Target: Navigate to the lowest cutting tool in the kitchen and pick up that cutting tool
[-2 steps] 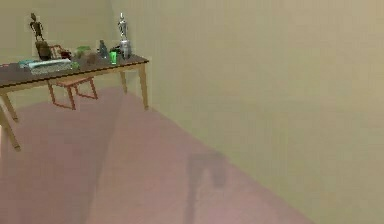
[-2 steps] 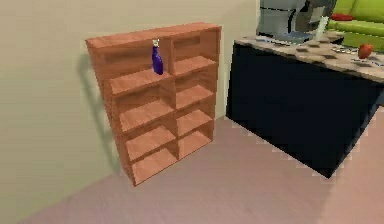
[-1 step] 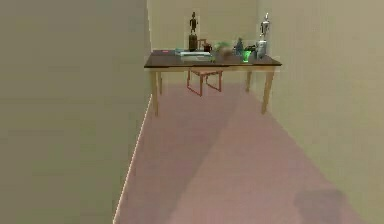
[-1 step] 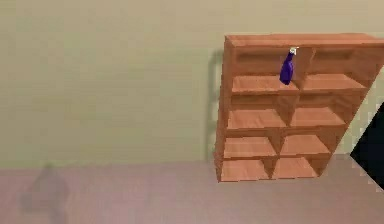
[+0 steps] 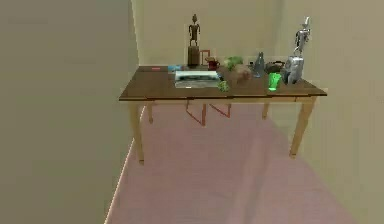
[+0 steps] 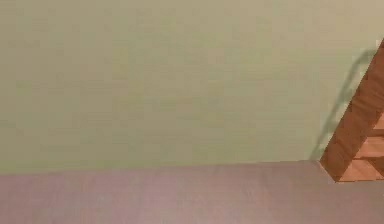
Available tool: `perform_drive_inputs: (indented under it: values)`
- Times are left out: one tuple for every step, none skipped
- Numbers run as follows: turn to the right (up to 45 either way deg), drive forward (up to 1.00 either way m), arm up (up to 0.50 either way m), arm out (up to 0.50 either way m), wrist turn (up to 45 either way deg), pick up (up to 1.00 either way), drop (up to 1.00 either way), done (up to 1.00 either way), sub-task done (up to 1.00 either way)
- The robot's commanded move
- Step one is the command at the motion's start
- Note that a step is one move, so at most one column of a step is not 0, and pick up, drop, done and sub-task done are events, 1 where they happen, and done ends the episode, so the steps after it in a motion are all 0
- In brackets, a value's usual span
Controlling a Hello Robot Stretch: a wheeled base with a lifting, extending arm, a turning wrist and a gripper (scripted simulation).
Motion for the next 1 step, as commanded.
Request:
perform_drive_inputs:
  values:
    - [0.0, 1.00, 0.00, 0.00, 0.0, 0.00, 0.00, 0.00, 0.00]
